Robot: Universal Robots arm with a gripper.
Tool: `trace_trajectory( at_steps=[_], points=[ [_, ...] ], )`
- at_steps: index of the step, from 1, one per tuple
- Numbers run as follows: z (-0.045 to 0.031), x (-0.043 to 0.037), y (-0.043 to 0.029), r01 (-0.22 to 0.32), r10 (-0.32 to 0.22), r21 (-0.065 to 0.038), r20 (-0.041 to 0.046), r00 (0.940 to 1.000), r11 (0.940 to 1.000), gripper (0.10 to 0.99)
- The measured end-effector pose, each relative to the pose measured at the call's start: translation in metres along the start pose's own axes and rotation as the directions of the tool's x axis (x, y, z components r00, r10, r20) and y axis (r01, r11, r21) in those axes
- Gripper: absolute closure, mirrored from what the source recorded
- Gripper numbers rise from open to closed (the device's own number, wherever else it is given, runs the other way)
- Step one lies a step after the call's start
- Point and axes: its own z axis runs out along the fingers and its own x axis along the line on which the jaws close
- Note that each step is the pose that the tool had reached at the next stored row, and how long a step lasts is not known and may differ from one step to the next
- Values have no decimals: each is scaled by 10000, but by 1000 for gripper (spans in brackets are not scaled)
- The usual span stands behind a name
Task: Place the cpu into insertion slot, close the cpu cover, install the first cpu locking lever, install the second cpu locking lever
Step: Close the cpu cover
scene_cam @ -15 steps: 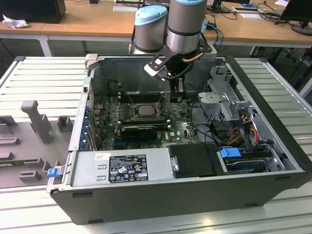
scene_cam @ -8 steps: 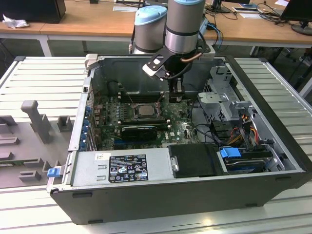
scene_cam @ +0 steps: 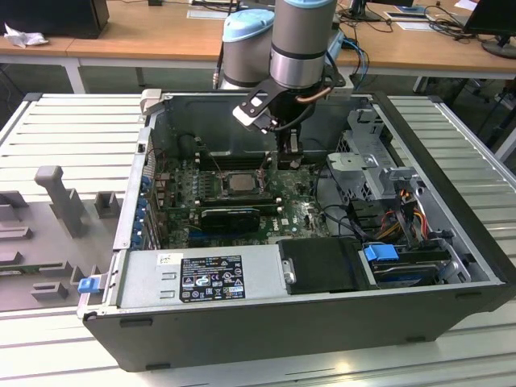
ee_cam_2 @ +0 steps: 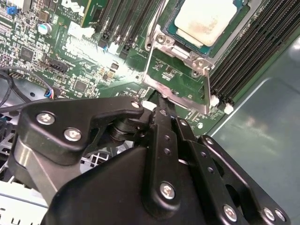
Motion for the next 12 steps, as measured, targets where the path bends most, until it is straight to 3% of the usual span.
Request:
trace_trajectory(
  at_steps=[8, 12],
  points=[
    [-6, 0, -84, 0, 0, 0, -1, 10000, 10000, 980],
    [-11, -2, -159, 0, 0, 0, 0, 10000, 10000, 980]
  ],
)
